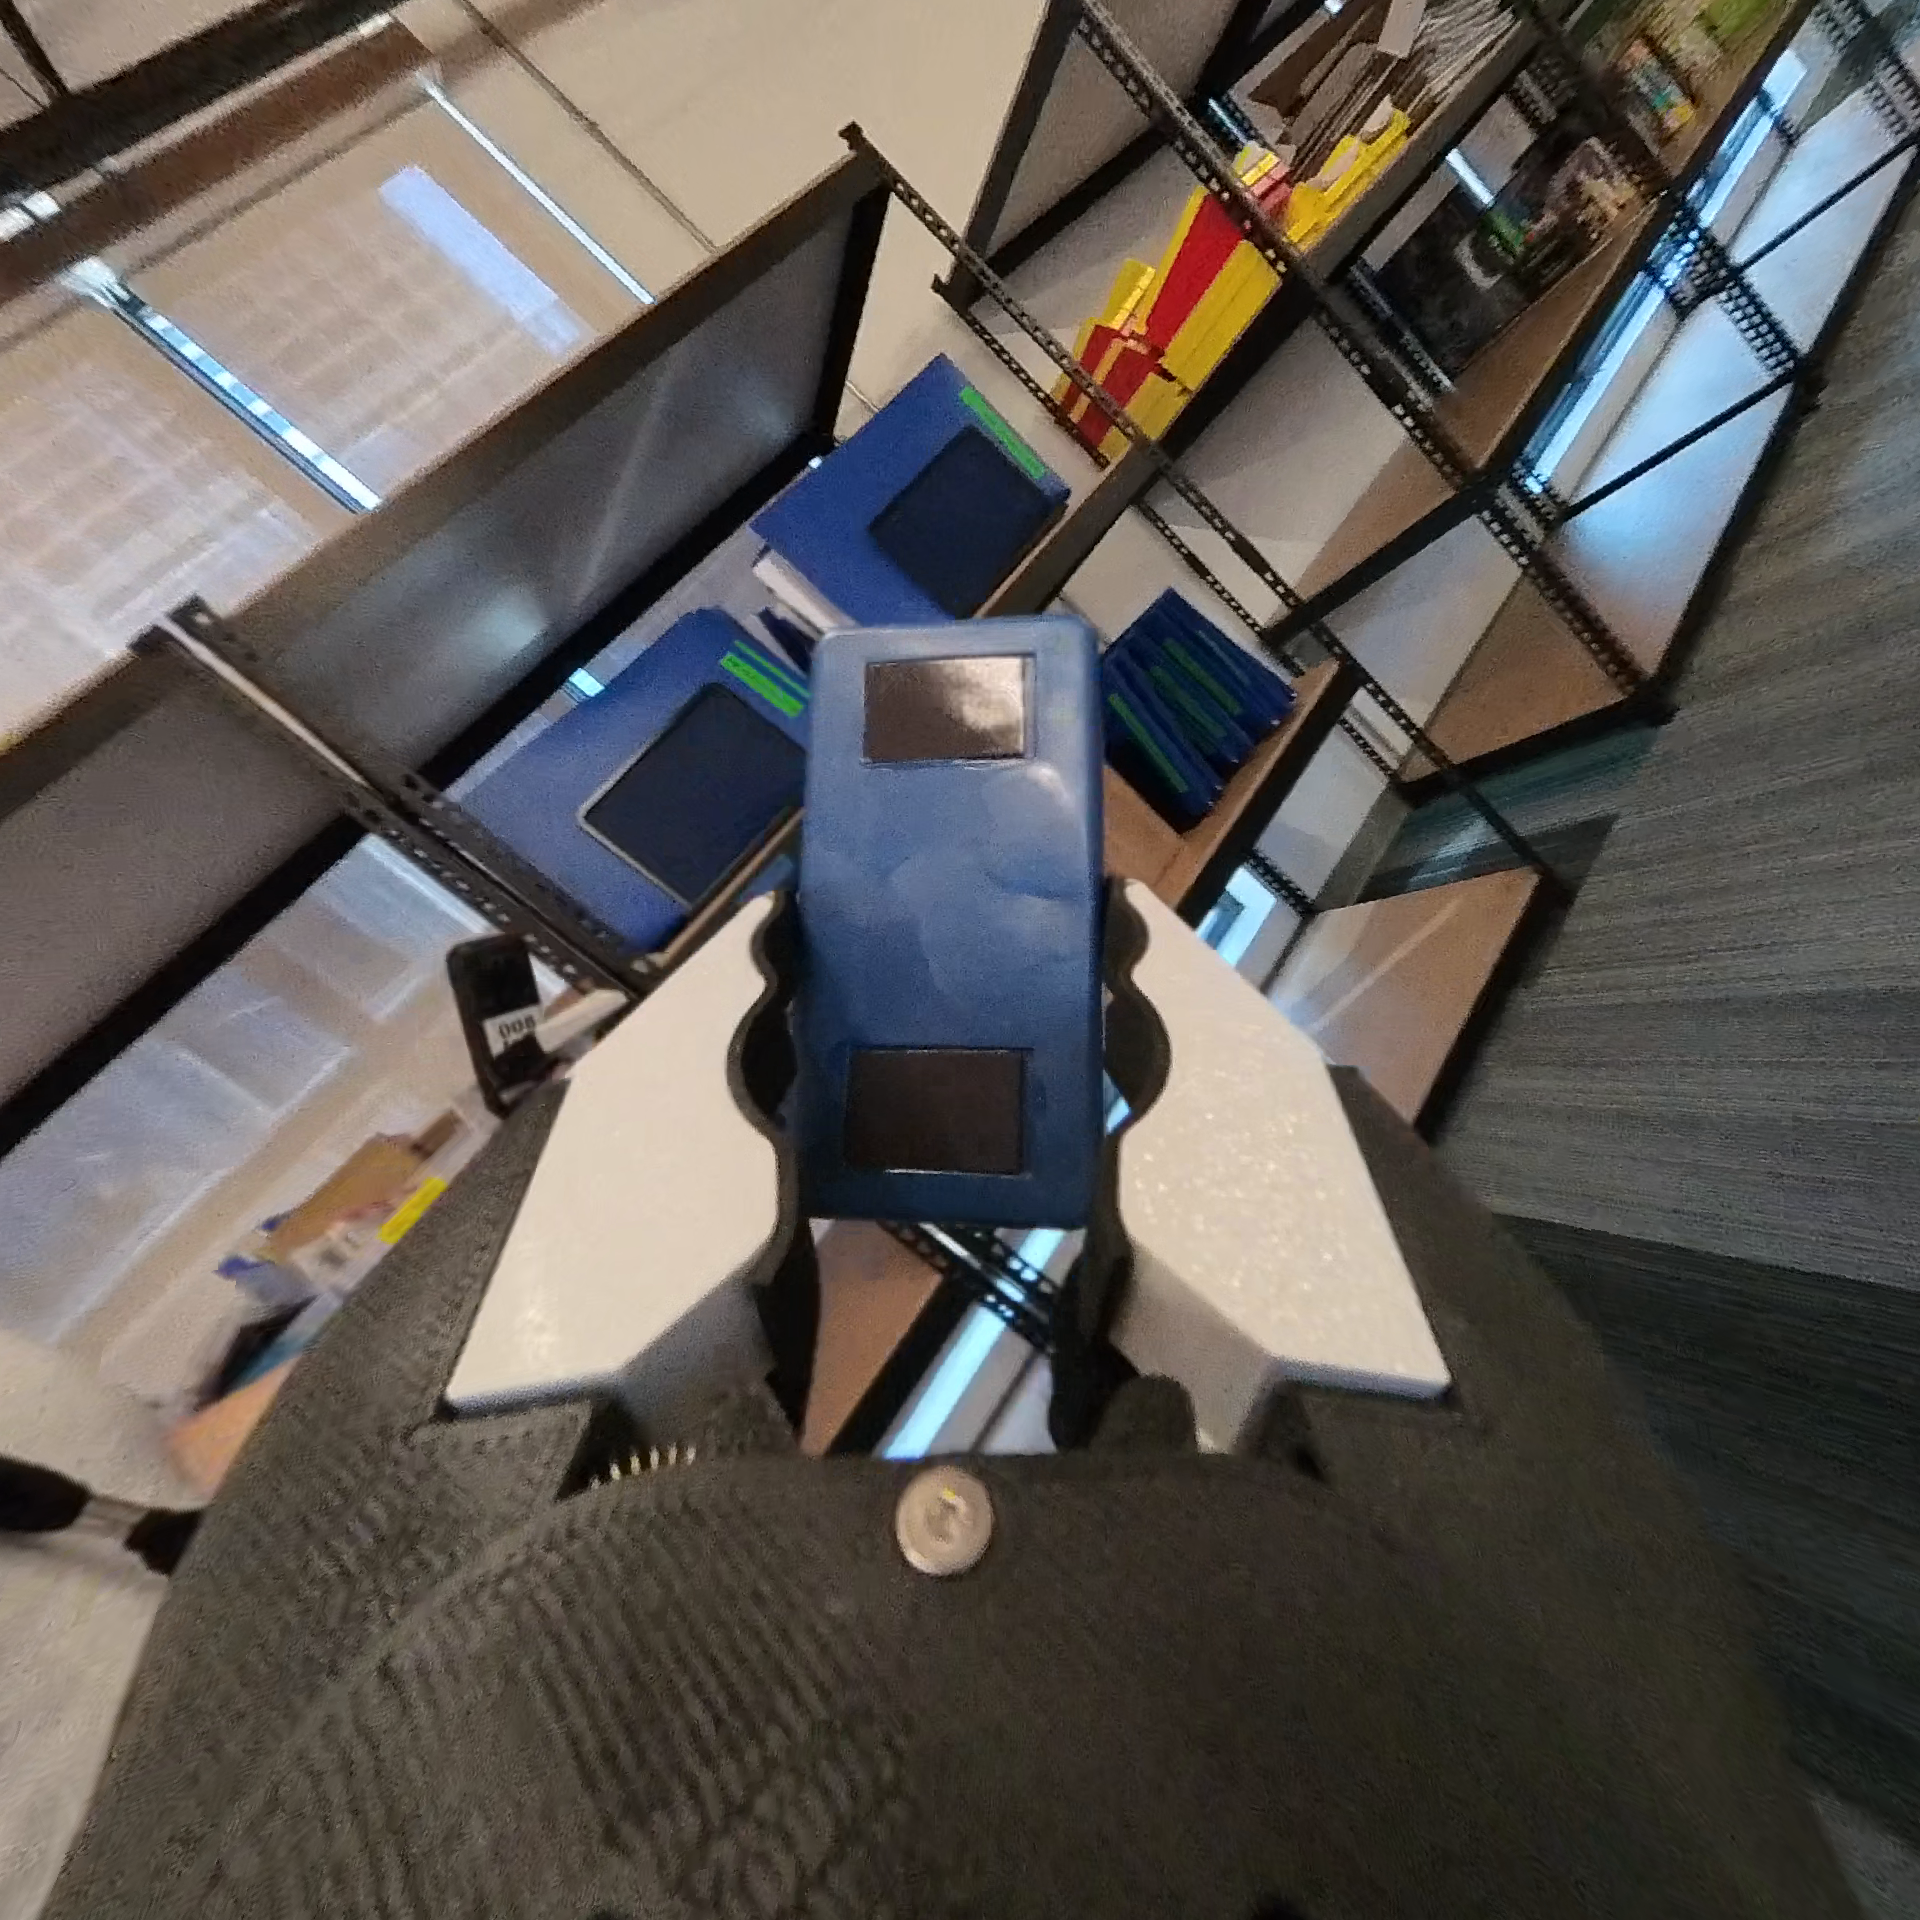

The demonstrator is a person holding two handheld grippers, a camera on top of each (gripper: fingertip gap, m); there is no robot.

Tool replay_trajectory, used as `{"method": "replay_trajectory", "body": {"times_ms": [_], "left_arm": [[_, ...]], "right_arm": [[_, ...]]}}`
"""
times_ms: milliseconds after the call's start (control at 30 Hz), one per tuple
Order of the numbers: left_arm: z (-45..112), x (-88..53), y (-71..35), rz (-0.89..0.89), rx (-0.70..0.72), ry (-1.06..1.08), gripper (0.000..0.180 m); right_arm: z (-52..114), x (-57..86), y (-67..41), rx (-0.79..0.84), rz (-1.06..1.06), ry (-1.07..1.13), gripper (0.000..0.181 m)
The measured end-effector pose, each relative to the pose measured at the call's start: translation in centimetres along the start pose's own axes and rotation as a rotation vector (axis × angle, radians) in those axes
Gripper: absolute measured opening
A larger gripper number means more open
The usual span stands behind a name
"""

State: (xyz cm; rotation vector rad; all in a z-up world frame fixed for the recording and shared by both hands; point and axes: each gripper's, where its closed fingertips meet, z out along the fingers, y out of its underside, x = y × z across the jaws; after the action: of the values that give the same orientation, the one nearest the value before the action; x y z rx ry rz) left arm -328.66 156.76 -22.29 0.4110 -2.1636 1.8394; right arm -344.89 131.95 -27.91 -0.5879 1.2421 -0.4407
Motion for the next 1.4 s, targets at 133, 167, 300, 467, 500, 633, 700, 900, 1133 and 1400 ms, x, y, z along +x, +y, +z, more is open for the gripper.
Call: {"method": "replay_trajectory", "body": {"times_ms": [133,167,300,467,500,633,700,900,1133,1400], "left_arm": [[6.4,-8.2,-2.9,-0.023,-0.006,0.063,0.051],[7.7,-10.5,-3.4,-0.033,-0.02,0.062,0.051],[12.4,-20.5,-6.8,-0.126,-0.031,0.019,0.051],[16.7,-31.7,-12.6,-0.131,-0.008,-0.056,0.052],[17.6,-34.2,-13.6,-0.119,-0.006,-0.068,0.053],[23.1,-45.5,-17.2,-0.067,-0.036,-0.079,0.055],[27.4,-51.1,-19.9,-0.049,-0.052,-0.025,0.055],[45.1,-62.9,-32.4,-0.028,-0.124,0.234,0.055],[67.0,-75.6,-41.8,0.018,-0.135,0.376,0.055],[82.1,-92.1,-46.8,-0.168,-0.127,0.267,0.053]], "right_arm": [[5.7,3.9,-3.0,-0.027,-0.148,0.072,0.058],[7.5,5.3,-3.9,-0.036,-0.177,0.085,0.058],[17.7,12.1,-8.6,-0.093,-0.168,0.078,0.058],[33.9,17.5,-16.7,-0.169,-0.284,-0.022,0.058],[37.1,18.8,-17.9,-0.186,-0.317,-0.041,0.058],[48.7,25.6,-22.0,-0.194,-0.391,-0.078,0.058],[53.3,29.2,-24.0,-0.151,-0.396,-0.069,0.058],[63.0,40.3,-31.0,-0.071,-0.24,0.054,0.058],[68.7,57.6,-42.9,-0.027,-0.227,0.299,0.058],[80.3,78.5,-60.4,-0.079,-0.239,0.419,0.057]]}}
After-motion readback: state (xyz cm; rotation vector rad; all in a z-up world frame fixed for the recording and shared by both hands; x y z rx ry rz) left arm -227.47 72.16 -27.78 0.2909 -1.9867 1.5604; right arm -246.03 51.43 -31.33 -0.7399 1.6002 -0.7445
